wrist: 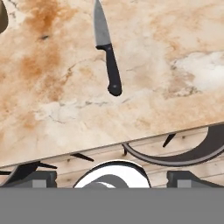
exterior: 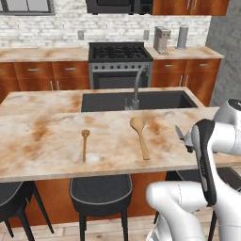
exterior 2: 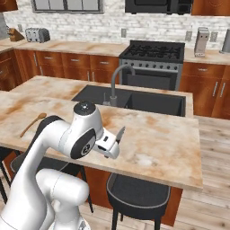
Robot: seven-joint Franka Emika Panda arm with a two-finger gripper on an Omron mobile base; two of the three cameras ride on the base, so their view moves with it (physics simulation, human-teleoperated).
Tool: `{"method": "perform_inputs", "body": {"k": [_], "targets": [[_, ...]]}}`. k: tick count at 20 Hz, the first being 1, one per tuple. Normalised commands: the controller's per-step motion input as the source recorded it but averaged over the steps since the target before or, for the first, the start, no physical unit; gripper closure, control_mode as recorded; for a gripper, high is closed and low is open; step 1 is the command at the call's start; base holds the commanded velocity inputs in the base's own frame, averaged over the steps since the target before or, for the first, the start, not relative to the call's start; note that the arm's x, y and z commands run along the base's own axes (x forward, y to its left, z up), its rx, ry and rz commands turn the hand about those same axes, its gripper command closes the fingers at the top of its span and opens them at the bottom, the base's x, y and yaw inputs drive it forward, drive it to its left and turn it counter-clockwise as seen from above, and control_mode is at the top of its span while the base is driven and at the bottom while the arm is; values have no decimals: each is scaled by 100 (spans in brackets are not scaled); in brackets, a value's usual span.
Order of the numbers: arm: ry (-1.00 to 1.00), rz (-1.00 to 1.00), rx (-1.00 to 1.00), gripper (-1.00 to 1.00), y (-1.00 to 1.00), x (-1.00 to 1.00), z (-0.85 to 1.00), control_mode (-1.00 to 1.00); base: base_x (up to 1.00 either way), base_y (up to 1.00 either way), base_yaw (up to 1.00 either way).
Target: Pick up the metallic utensils from the counter and place them in the open drawer. Make sure not to pick up any wooden utensils.
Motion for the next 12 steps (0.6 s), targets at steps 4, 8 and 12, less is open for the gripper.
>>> {"method": "perform_inputs", "body": {"k": [4, 8, 12], "targets": [[0, 0, 0, -100, 0, 0, 0, 100, 0, 0, 0], [0, 0, 0, -100, 0, 0, 0, 100, 0, 0, 0], [25, 2, -6, -100, 0, 47, 3, -100, 0, 0, 0]]}}
